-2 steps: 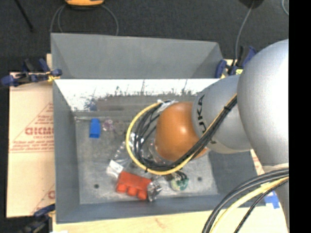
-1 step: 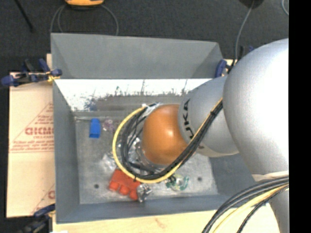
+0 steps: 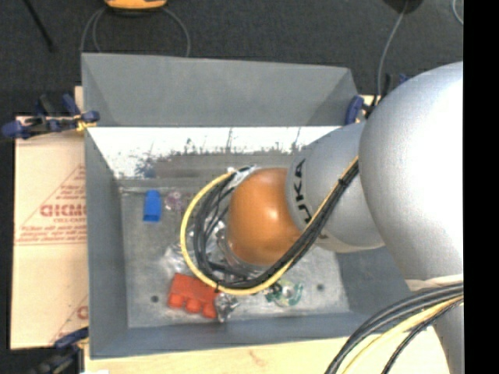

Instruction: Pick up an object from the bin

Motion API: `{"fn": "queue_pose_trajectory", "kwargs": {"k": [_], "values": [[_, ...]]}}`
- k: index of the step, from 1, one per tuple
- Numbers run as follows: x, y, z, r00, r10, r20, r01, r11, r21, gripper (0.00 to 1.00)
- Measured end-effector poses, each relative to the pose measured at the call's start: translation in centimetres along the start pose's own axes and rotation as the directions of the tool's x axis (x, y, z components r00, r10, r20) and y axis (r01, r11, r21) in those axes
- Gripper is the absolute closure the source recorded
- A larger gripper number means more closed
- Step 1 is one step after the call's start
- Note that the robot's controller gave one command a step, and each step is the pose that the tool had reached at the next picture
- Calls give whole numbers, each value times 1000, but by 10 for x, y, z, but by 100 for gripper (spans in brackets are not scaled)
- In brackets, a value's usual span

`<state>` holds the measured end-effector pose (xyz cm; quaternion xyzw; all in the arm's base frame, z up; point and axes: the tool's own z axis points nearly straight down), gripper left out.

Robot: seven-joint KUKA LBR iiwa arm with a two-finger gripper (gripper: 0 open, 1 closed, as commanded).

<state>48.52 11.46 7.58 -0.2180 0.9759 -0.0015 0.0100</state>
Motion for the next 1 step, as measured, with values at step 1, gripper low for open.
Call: {"fn": "queue_pose_trajectory", "kwargs": {"k": [1], "values": [[-22,34,-127,941,-337,-7,337,941,-9,100]]}}
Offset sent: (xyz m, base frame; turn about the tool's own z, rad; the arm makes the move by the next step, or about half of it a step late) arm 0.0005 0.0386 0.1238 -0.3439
